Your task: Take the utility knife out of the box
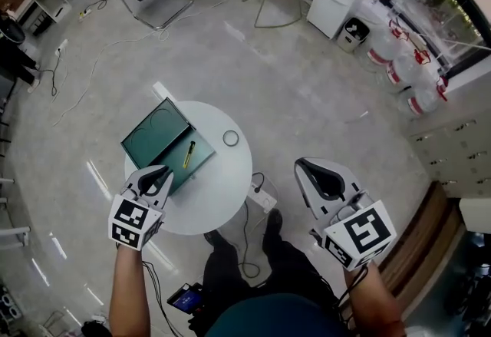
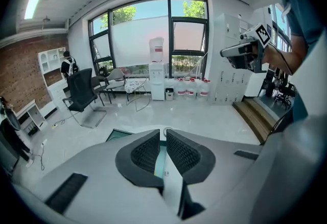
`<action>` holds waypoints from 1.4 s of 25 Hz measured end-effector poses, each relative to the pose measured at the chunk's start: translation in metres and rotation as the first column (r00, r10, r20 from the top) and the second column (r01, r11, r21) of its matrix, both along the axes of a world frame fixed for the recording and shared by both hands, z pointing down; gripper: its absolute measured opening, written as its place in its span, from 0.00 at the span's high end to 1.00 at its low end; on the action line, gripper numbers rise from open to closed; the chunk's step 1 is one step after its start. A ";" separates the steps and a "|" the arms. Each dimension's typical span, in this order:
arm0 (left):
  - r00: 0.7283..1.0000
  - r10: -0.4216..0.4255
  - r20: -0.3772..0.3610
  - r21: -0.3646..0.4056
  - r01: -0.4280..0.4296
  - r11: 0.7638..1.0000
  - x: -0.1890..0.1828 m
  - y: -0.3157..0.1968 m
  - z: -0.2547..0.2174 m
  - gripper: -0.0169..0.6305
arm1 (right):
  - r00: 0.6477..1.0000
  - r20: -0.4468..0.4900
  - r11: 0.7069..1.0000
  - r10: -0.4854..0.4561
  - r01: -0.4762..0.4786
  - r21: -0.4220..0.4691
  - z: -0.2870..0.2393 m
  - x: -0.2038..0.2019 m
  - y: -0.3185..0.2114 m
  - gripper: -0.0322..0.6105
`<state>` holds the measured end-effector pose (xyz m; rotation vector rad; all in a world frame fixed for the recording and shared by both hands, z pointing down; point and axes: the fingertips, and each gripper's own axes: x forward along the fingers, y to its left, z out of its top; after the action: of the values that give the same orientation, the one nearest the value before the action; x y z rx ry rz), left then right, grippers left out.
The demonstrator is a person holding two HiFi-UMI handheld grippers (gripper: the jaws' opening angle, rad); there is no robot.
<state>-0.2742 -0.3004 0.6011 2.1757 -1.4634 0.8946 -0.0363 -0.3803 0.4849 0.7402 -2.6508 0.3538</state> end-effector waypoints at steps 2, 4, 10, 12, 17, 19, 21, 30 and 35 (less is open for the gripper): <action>1.000 0.001 -0.001 -0.030 -0.001 1.000 0.001 -0.006 0.018 0.92 | 1.000 -0.004 1.000 0.007 -0.007 -0.008 0.008 0.005 -0.004 0.89; 1.000 0.004 -0.001 -0.060 -0.004 0.998 0.000 -0.010 0.037 0.89 | 1.000 -0.012 1.000 0.015 -0.016 -0.019 0.018 0.009 -0.006 0.89; 1.000 0.011 0.018 -0.147 -0.008 0.989 -0.010 -0.026 0.098 0.83 | 0.999 -0.040 0.998 0.035 -0.037 -0.056 0.055 0.019 -0.014 0.89; 1.000 0.013 0.023 -0.174 -0.009 0.985 -0.014 -0.033 0.116 0.81 | 0.998 -0.050 0.997 0.040 -0.044 -0.071 0.066 0.021 -0.017 0.89; 0.999 0.023 0.044 -0.243 -0.012 0.970 -0.019 -0.047 0.162 0.75 | 0.996 -0.067 0.993 0.051 -0.057 -0.099 0.092 0.026 -0.024 0.89; 0.998 0.028 0.054 -0.267 -0.013 0.963 -0.020 -0.052 0.181 0.73 | 0.996 -0.073 0.992 0.055 -0.063 -0.107 0.102 0.029 -0.027 0.89; 0.997 0.033 0.065 -0.293 -0.013 0.956 -0.022 -0.056 0.198 0.73 | 0.995 -0.079 0.991 0.060 -0.069 -0.116 0.111 0.032 -0.030 0.89; 0.994 0.047 0.103 -0.383 -0.004 0.924 -0.032 -0.069 0.258 0.71 | 0.992 -0.105 0.984 0.075 -0.091 -0.154 0.143 0.042 -0.041 0.89; 0.990 0.072 0.125 -0.424 -0.012 0.906 -0.036 -0.076 0.282 0.71 | 0.990 -0.117 0.979 0.078 -0.098 -0.176 0.158 0.045 -0.047 0.89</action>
<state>-0.3101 -0.3761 0.8827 1.8569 -1.1476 1.2677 0.0088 -0.4272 0.6433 0.7960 -2.4487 0.5549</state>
